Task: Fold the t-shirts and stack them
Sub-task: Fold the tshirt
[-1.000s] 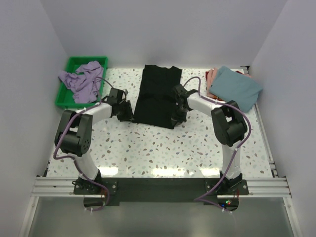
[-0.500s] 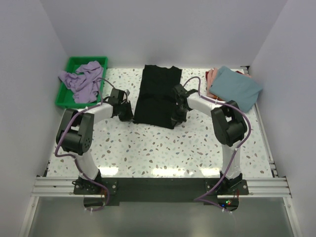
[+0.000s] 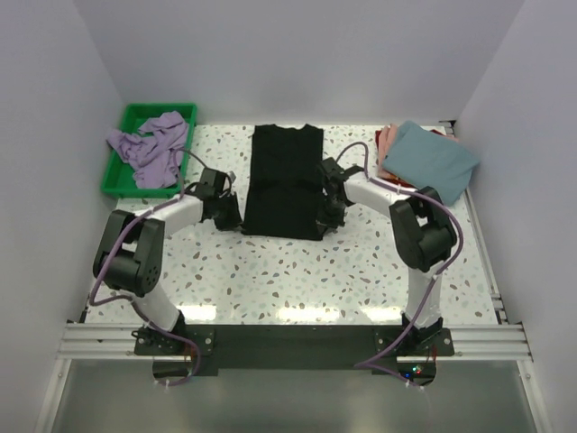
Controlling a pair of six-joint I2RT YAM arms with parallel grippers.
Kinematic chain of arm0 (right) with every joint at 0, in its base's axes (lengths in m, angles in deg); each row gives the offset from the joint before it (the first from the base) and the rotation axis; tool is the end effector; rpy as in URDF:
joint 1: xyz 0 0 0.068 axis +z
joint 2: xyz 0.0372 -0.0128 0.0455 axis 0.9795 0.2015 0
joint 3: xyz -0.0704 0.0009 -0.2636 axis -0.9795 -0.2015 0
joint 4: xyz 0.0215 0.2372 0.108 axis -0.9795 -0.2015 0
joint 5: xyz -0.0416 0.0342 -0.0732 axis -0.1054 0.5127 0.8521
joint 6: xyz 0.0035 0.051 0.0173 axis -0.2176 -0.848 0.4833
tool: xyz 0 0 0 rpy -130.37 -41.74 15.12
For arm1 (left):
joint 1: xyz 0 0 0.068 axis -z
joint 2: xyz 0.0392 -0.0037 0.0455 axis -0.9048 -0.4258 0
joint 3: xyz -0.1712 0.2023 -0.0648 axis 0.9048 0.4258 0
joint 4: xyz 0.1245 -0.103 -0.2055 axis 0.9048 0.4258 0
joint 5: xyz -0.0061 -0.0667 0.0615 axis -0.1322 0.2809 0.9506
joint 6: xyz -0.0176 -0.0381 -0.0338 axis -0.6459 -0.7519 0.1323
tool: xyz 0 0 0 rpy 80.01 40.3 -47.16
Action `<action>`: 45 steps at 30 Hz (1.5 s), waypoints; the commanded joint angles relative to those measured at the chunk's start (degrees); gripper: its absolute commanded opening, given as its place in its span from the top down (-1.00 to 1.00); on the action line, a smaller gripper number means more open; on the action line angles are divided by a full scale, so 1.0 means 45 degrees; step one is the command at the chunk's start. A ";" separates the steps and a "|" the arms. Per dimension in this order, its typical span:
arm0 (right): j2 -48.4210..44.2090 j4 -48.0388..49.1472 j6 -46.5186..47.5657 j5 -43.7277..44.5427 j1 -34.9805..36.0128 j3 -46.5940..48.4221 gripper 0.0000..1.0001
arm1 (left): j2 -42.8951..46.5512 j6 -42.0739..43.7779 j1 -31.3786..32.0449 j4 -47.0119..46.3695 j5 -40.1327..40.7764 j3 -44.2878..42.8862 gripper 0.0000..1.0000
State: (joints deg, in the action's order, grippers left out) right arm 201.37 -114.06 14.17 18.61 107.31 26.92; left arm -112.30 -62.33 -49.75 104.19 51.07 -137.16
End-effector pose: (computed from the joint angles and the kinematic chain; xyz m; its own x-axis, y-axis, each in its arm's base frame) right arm 0.3420 0.1920 0.1613 -0.9733 0.1885 -0.1310 0.1609 0.9673 0.1959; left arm 0.3150 -0.0934 0.1548 -0.9152 -0.2496 -0.3163 -0.1020 0.9029 -0.4176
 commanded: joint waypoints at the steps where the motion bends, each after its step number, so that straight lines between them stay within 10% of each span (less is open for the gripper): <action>1: -0.1355 -0.1079 0.0478 0.0843 -0.0003 -0.0851 1.00 | 0.1506 -0.0412 0.0054 0.0892 0.0348 0.0421 1.00; 29: -0.9402 -0.5200 0.0166 0.1077 0.1560 -0.3764 1.00 | 1.0724 -0.4436 0.2730 0.7239 0.0971 0.1847 1.00; 45: -0.7139 -0.3989 0.0009 0.2209 0.1033 -0.0505 1.00 | 0.7622 -0.4262 0.2614 0.4683 0.2241 -0.0866 1.00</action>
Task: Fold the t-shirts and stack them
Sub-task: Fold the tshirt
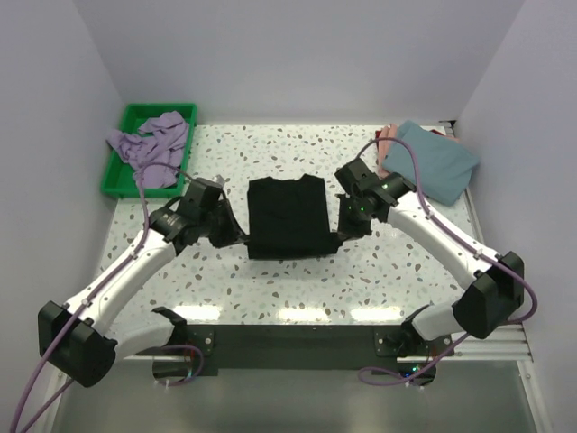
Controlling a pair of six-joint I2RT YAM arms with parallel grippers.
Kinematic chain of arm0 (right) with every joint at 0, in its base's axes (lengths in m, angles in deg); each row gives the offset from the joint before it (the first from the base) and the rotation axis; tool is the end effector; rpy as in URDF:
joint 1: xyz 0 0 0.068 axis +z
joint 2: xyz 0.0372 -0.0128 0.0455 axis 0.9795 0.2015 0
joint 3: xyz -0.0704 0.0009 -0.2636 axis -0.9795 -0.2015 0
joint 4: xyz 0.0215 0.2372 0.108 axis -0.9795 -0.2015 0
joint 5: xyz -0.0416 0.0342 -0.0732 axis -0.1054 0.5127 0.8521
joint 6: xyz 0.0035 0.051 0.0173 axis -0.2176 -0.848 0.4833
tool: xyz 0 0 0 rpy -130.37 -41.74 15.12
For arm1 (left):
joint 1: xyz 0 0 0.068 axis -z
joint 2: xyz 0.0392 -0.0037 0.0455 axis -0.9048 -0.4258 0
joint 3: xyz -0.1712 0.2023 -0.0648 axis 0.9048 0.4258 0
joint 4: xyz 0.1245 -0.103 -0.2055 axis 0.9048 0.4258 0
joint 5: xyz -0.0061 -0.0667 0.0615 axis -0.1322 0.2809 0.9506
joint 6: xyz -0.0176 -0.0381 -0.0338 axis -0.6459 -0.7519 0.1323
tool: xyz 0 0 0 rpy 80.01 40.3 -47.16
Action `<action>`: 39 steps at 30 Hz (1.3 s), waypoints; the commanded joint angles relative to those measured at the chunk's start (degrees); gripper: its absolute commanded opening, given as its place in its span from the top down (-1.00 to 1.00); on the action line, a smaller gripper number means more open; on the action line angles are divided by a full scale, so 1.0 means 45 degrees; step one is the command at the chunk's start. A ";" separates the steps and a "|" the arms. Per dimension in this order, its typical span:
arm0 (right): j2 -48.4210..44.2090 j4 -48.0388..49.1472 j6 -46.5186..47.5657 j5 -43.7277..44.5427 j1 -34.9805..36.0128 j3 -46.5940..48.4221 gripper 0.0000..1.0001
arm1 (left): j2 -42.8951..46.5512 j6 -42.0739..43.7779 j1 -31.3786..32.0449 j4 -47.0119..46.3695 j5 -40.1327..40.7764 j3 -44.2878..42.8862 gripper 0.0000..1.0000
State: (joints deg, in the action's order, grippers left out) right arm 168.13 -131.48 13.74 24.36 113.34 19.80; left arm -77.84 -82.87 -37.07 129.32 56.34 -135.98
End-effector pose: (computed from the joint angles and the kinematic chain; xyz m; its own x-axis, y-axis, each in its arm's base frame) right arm 0.2234 0.1550 0.3005 -0.9452 0.1235 -0.3023 0.0581 0.9746 0.2162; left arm 0.1924 -0.1070 0.2785 -0.8670 -0.4011 -0.2956 -0.1972 0.8211 -0.5356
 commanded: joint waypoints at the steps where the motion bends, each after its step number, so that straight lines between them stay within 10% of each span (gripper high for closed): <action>1: 0.0424 -0.0137 0.0203 0.1068 -0.0366 0.1545 1.00 | -0.0232 0.0402 -0.0301 -0.1117 0.1110 -0.1381 1.00; 39: 0.8918 0.0995 0.1278 0.1928 -0.2573 1.0101 1.00 | -0.9214 0.3195 -0.4305 -0.4477 -0.3693 -0.6851 1.00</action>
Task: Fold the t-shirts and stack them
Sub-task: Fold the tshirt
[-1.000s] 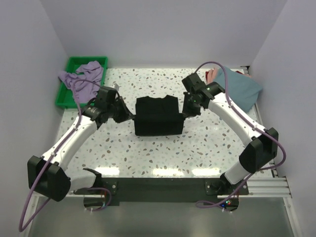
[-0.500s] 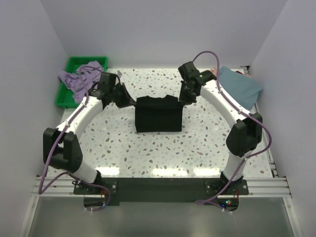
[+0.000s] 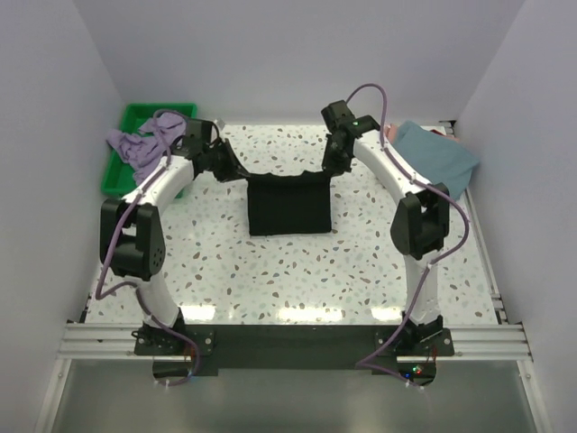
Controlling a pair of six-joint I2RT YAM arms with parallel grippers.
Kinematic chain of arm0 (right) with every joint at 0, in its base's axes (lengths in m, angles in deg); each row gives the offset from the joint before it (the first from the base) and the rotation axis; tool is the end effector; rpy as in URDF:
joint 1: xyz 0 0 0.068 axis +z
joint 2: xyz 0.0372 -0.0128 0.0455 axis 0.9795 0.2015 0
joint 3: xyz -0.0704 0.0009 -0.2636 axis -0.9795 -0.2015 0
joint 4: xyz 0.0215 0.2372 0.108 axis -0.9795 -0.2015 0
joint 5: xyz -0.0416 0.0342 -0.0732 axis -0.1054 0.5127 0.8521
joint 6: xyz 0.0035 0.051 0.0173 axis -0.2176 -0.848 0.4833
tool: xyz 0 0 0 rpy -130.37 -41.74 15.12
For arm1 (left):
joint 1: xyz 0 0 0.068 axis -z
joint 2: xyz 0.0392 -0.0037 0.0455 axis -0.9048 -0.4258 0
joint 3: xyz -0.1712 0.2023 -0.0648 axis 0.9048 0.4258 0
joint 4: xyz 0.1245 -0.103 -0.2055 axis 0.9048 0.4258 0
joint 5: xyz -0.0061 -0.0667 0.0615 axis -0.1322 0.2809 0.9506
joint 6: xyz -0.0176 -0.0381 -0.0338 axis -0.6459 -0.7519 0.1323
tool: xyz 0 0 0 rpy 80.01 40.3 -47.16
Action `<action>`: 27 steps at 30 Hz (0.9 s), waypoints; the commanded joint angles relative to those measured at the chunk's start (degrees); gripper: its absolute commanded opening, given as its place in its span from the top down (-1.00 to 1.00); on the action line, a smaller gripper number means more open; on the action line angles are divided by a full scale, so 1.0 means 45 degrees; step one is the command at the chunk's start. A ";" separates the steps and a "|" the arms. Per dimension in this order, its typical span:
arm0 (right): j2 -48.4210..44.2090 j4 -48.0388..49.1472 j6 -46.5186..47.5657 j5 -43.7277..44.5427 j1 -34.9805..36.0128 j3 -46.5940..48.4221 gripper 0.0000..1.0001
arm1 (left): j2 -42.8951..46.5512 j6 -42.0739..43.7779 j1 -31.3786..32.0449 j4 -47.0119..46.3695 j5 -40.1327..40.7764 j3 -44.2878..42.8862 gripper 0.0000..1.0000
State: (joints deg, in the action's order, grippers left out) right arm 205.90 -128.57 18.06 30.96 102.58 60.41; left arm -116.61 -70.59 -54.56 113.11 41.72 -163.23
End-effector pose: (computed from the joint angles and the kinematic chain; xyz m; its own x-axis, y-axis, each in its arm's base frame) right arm 0.4109 0.1791 0.2873 -0.8578 0.2474 -0.4504 0.1926 0.9674 0.1645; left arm 0.3886 -0.0843 0.2567 -0.8386 -0.4214 -0.3453 -0.1195 0.7607 -0.6380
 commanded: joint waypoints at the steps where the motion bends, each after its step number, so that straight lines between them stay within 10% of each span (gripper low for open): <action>1: 0.0760 0.0369 0.0317 0.0462 -0.0223 0.1254 1.00 | -0.0833 0.0485 -0.0459 -0.0990 -0.0580 -0.0892 1.00; 18: 0.3769 0.1733 0.0121 0.0053 -0.0828 0.3774 1.00 | -0.4466 0.0720 -0.1143 -0.2240 -0.1363 -0.3372 1.00; 22: 0.4433 0.3530 -0.0053 -0.1801 -0.1179 0.4475 0.10 | -0.4352 0.0174 -0.1201 -0.3080 -0.0234 -0.3530 -0.39; 27: 0.4456 0.4313 0.0470 -0.2896 -0.1356 0.5106 -0.36 | -0.3923 0.0367 -0.1201 -0.3239 0.0064 -0.3745 -0.72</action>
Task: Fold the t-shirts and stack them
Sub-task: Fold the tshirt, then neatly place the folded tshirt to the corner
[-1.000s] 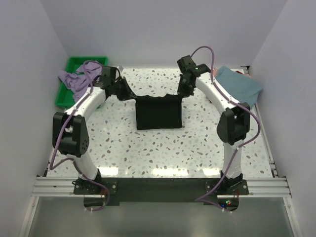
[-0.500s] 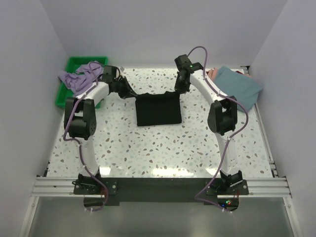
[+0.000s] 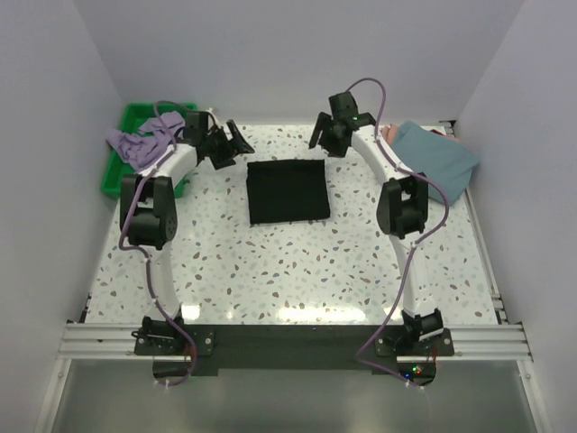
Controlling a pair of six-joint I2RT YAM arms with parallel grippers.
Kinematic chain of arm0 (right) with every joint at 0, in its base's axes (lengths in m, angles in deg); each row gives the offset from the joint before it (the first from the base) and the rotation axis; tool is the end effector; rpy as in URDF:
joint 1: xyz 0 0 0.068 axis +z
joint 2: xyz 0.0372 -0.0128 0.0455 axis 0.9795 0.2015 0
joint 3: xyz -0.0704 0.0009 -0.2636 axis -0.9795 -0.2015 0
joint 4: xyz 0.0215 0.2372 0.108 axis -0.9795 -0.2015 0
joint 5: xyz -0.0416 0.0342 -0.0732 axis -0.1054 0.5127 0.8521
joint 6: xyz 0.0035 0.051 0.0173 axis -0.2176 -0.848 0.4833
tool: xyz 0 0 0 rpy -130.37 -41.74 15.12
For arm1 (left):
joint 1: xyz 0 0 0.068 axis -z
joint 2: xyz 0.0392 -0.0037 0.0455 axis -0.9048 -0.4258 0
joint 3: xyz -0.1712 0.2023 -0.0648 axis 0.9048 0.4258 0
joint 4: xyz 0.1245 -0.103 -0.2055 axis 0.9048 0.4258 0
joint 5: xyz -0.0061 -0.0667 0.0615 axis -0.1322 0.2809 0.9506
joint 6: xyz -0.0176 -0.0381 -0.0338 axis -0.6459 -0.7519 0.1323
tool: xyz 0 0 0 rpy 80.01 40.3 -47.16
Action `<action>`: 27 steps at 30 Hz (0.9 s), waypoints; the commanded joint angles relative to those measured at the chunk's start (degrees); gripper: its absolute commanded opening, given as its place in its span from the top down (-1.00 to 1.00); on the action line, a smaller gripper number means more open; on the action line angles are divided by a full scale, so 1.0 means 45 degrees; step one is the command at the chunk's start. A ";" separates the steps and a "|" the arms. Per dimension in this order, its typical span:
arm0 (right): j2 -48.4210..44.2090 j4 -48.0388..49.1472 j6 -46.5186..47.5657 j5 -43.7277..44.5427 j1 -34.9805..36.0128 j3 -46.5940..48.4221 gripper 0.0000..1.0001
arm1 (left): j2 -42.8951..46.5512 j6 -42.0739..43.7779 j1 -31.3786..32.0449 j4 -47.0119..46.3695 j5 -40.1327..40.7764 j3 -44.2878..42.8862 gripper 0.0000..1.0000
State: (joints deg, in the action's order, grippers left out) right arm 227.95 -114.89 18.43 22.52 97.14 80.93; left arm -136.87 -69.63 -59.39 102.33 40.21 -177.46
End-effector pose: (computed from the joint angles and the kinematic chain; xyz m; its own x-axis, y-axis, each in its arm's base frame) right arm 0.5168 0.1757 0.2279 -0.7811 0.3455 -0.5201 0.1587 0.9155 0.3697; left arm 0.4807 -0.0603 0.2015 -0.7810 -0.4736 -0.4072 -0.1037 0.7412 -0.6632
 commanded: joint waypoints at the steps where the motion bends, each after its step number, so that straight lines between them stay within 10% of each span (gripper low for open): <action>1: -0.0872 0.1641 0.0526 -0.1178 -0.0204 0.0233 -0.40 | 0.0600 0.0251 -0.0128 -0.0727 0.0263 -0.0583 -0.73; 27: -0.4235 0.4261 0.1582 -0.6472 -0.1259 -0.8519 -0.93 | 0.0933 0.1951 0.0419 -0.1077 -0.1340 0.3773 -0.49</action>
State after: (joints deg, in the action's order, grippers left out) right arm 212.94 -98.78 24.31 -3.73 92.88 43.89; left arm -131.76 -63.05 -57.53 100.34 35.55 -160.89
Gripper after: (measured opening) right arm 0.962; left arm 0.766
